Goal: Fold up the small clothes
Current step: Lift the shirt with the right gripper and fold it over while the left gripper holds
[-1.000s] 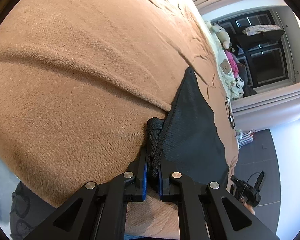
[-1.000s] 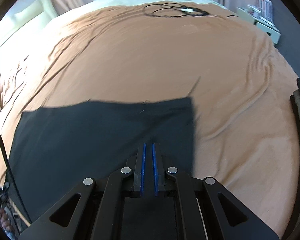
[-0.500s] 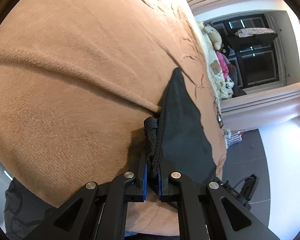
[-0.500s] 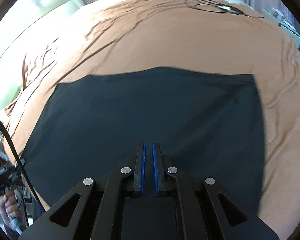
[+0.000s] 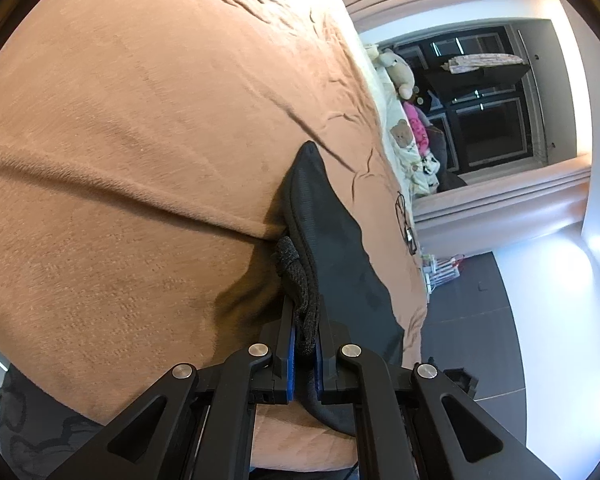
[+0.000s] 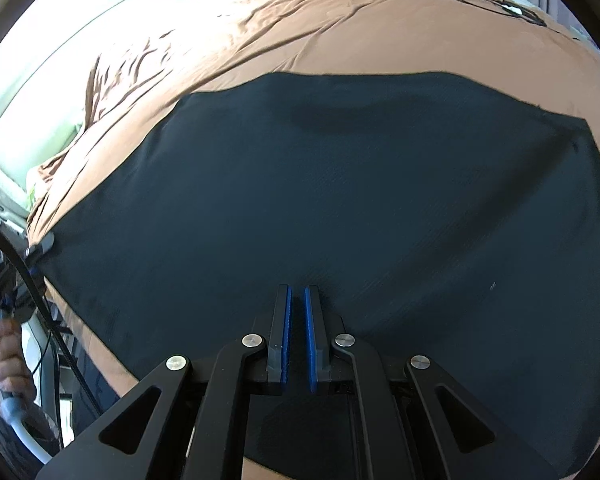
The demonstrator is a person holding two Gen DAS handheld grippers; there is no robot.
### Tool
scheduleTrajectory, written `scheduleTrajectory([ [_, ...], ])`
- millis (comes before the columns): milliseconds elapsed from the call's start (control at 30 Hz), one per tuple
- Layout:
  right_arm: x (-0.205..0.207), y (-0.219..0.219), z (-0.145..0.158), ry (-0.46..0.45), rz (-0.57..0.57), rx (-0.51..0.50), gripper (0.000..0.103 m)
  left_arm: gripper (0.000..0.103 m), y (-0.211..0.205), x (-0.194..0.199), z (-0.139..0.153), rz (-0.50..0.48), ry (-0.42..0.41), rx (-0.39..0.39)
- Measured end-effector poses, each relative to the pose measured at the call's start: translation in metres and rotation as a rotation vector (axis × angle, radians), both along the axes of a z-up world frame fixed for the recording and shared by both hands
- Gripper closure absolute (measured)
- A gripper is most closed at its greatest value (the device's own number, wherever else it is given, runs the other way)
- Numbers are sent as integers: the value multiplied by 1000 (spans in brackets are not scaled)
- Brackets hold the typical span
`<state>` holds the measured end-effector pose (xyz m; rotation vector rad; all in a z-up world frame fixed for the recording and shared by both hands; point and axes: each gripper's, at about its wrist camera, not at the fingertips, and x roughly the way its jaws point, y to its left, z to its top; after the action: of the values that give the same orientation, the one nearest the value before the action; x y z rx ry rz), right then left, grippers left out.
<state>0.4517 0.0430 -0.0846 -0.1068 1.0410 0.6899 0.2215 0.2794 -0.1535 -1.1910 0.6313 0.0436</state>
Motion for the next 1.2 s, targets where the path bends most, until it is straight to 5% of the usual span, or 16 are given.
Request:
scheduleTrajectory([
  [833, -55, -36, -14, 136, 36, 107, 99, 97, -16, 40, 53, -95, -122, 29],
  [1200, -49, -45, -14, 117, -24, 194, 99, 97, -38, 66, 82, -168, -157, 66],
])
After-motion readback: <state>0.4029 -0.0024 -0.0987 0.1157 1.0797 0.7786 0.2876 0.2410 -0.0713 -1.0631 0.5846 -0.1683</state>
